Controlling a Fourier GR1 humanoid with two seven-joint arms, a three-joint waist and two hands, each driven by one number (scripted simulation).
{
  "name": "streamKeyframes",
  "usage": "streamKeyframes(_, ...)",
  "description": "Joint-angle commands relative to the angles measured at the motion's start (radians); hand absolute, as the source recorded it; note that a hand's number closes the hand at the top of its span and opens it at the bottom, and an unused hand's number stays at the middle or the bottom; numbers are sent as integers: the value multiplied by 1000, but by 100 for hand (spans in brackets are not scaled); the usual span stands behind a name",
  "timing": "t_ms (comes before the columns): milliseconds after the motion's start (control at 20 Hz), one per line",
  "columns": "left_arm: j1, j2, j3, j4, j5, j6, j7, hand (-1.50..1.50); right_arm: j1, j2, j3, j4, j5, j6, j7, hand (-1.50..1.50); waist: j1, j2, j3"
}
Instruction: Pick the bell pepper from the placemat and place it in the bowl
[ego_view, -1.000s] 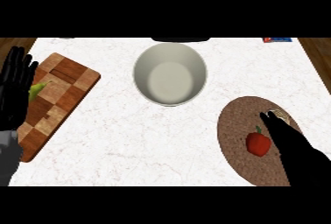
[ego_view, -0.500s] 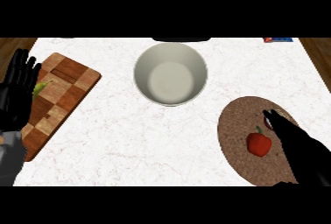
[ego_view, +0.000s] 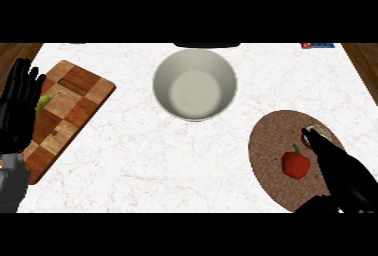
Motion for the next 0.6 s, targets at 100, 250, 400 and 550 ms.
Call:
streamKeyframes(100, 48, -51, 13, -28, -37, -23, -28, 0, 93, -19, -51, 4, 34, -30, -99, -150, -2, -1, 0)
streamKeyframes(250, 41, -55, 16, -42, -50, -14, -13, 0, 158, -36, -46, 90, 62, -143, -262, -150, -4, -1, 0)
streamKeyframes(400, 44, -31, 71, -25, -27, -66, -5, 0, 104, -34, -85, 124, 43, -108, -291, -150, -1, -1, 0)
streamKeyframes(550, 51, -18, 82, -85, -17, -98, 55, 0, 45, 12, -39, 168, 96, -104, -258, -150, 2, -1, 0)
